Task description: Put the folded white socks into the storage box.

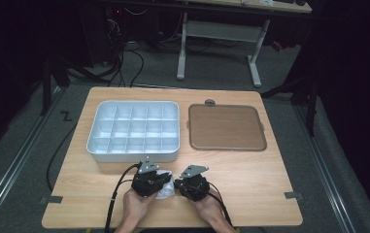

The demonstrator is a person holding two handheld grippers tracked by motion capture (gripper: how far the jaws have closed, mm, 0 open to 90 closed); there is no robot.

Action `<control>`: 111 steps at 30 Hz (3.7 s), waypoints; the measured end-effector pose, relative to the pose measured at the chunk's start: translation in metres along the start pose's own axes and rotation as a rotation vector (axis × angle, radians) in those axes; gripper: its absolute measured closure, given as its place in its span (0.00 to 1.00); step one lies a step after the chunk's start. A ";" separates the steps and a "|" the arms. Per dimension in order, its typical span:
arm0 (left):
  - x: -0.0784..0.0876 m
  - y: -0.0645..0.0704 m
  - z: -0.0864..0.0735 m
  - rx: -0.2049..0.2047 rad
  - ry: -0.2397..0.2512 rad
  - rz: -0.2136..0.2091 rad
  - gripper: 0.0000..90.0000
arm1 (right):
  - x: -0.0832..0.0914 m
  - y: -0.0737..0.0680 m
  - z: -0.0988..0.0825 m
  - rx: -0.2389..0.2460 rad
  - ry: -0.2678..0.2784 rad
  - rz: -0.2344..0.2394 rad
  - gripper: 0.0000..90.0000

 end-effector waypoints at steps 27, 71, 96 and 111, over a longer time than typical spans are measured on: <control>0.010 0.011 0.012 0.013 0.020 -0.053 0.64 | 0.013 0.006 -0.003 -0.036 0.028 0.000 0.94; 0.023 -0.020 0.013 0.009 0.016 0.101 0.59 | 0.042 -0.044 0.032 0.103 0.101 0.067 0.93; 0.013 -0.019 0.003 -0.054 0.018 0.142 0.61 | 0.039 -0.017 0.011 0.060 0.089 -0.004 0.93; 0.012 -0.020 0.002 -0.055 0.012 0.137 0.61 | 0.019 -0.031 0.015 0.097 0.042 0.025 0.92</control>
Point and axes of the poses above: each handheld gripper's, and its own axes: x roughly backward along the jaws, z roughly out of its top, y roughly to its right, the point moved 5 cm from there along -x, roughly forward along the jaws, and after that the axes turned 7 degrees about -y, right-handed, at the moved point
